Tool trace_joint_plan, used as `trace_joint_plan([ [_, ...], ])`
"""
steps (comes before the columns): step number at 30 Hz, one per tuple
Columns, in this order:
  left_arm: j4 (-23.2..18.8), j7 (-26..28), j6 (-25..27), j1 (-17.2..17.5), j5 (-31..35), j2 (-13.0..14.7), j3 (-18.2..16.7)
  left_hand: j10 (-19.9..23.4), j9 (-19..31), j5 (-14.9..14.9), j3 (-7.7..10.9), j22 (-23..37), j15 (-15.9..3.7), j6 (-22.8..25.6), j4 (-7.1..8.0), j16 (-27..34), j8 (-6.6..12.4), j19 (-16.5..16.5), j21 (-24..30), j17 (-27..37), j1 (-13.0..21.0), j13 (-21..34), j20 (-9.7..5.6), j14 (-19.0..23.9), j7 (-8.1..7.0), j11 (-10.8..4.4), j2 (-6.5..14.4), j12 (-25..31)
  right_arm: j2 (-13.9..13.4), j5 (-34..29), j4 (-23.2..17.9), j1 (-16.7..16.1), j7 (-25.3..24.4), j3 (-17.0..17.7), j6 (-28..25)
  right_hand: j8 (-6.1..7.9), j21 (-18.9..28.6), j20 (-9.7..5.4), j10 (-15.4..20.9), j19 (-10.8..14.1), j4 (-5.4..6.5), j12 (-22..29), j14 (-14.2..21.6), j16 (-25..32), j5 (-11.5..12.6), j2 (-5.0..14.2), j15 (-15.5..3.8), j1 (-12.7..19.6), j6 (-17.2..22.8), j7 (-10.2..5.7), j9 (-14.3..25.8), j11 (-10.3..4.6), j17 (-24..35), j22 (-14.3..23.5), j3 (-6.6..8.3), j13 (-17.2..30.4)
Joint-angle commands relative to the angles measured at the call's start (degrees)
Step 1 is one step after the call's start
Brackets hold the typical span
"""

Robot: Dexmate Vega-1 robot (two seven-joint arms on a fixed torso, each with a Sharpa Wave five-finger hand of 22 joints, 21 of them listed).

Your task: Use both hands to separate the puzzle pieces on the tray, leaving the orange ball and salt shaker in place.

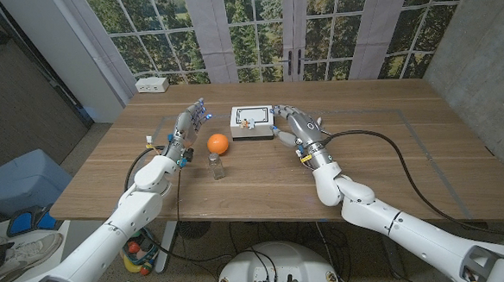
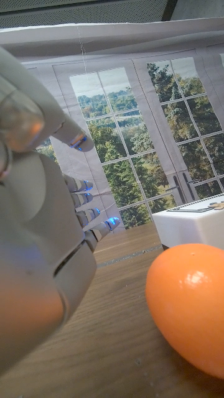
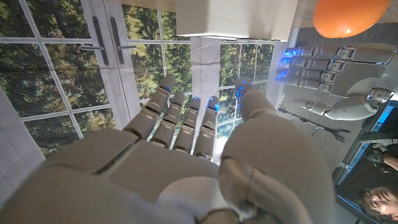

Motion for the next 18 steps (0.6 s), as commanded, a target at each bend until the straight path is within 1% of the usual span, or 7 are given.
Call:
trace_joint_plan([
  [1, -0.26, 0.10, 0.08, 0.21, -0.14, 0.12, -0.20, 0.43, 0.15, 0.45, 0.03, 0.36, -2.64, 0.25, -0.13, -0.28, -0.17, 0.19, -0.14, 0.14, -0.52, 0.17, -2.21, 0.18, -0.19, -0.32, 2.80, -0.22, 1.15, -1.99, 4.19, 2.82, -1.57, -2.90, 0.68, 0.32, 0.34, -0.25, 0.24, 0.53, -0.07, 0.40, 0.64, 0.60, -0.29, -0.15, -8.27, 1.86, 0.61, -0.58, 0.09, -0.85, 0.23, 0.32, 0.33, 0.18],
  [8, -0.29, 0.13, -0.09, 0.39, -0.24, 0.15, -0.35, 0.48, 0.15, 0.45, 0.03, 0.36, -2.69, 0.40, -0.16, -0.26, -0.14, 0.32, -0.44, 0.14, -0.66, 0.17, -2.20, 0.27, -0.17, -0.31, 2.77, -0.22, 1.44, -2.78, 6.21, 4.49, -1.18, -4.39, 0.87, 0.39, 0.35, -0.35, 0.51, 0.77, 0.09, 0.42, 0.75, 0.86, -0.51, -0.43, -8.41, 3.47, 1.09, -0.66, 0.11, -0.82, 0.42, 0.34, 0.20, 0.28],
  [18, -0.35, 0.21, 0.17, 0.53, -0.51, 0.31, -0.58, 0.48, 0.15, 0.46, 0.03, 0.37, -2.67, 0.50, -0.19, -0.27, -0.15, 0.44, -0.80, 0.13, -0.81, 0.17, -2.11, 0.32, -0.23, -0.29, 2.74, -0.25, 1.90, -3.14, 8.79, 6.41, -0.81, -5.90, 0.84, 0.40, 0.32, -0.44, 0.74, 0.87, 0.41, 0.45, 0.75, 1.12, -0.67, -0.55, -8.50, 4.39, 1.41, -0.73, 0.12, -0.66, 0.69, 0.37, -0.13, 0.40],
])
